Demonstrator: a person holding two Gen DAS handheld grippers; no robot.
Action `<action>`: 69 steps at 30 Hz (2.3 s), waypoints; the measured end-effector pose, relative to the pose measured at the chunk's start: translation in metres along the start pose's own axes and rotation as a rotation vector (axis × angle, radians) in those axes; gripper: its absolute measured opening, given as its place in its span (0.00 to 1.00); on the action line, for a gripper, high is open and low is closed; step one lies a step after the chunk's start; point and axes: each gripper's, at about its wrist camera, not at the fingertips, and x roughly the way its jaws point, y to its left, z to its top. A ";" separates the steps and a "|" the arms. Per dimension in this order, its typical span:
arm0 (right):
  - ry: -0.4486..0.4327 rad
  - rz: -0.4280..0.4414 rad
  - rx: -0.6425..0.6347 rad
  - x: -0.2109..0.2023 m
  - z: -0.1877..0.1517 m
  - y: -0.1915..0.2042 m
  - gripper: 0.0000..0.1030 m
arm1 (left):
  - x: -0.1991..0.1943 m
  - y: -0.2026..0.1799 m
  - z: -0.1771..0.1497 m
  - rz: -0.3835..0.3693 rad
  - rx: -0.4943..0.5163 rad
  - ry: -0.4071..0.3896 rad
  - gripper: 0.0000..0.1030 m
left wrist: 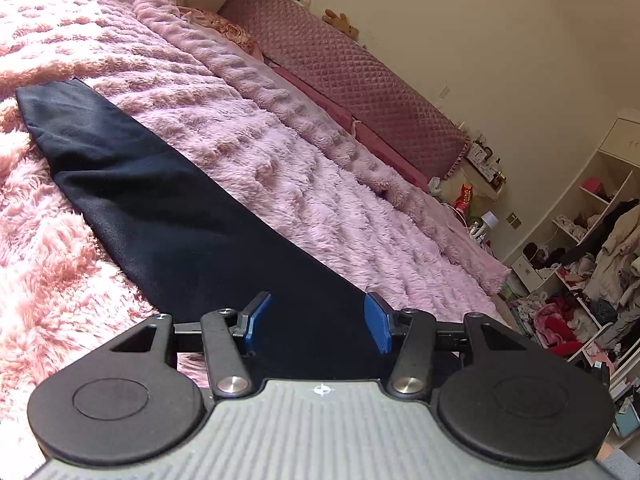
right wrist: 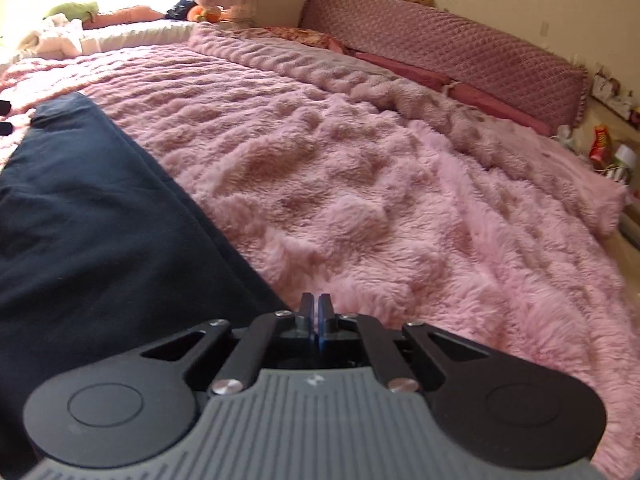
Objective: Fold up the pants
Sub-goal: 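Grasp the trouser leg end with the left gripper and lift it, then carry the leg end up and over toward the waistband with the left gripper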
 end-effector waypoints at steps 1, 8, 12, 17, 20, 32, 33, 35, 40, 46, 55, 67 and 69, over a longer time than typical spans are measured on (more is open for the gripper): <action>0.007 -0.040 0.027 0.001 0.000 -0.002 0.00 | 0.001 0.005 0.001 0.016 -0.022 -0.003 0.56; -0.149 -0.063 0.255 -0.042 0.002 0.008 0.18 | -0.004 0.034 0.013 0.062 -0.131 -0.037 0.56; -0.198 -0.032 0.383 -0.067 0.011 0.050 0.29 | -0.013 0.062 0.020 0.097 -0.257 -0.094 0.56; -0.201 0.184 0.479 -0.071 0.031 0.104 0.29 | -0.028 0.104 0.034 0.147 -0.363 -0.204 0.56; -0.220 0.236 0.437 -0.080 0.039 0.134 0.30 | -0.028 0.131 0.049 0.187 -0.374 -0.254 0.56; -0.034 0.152 0.713 -0.056 -0.003 0.140 0.33 | 0.010 0.252 0.084 0.129 -0.685 -0.344 0.22; -0.030 0.147 0.715 -0.056 -0.005 0.140 0.33 | 0.015 0.258 0.087 0.118 -0.704 -0.351 0.12; -0.030 0.138 0.724 -0.057 -0.010 0.140 0.32 | 0.024 0.266 0.094 0.092 -0.720 -0.348 0.07; -0.031 0.127 0.679 -0.055 -0.012 0.145 0.33 | 0.047 0.283 0.102 0.055 -0.771 -0.359 0.07; -0.030 0.122 0.617 -0.042 -0.014 0.151 0.37 | 0.060 0.290 0.109 0.007 -0.798 -0.371 0.11; -0.051 0.126 0.563 -0.034 -0.017 0.155 0.40 | 0.067 0.293 0.116 0.033 -0.795 -0.337 0.09; -0.077 0.155 0.650 -0.048 -0.009 0.139 0.39 | 0.016 0.236 0.118 -0.116 -0.882 -0.509 0.04; -0.106 0.140 0.660 -0.054 -0.008 0.133 0.39 | 0.008 0.206 0.127 -0.171 -0.833 -0.494 0.04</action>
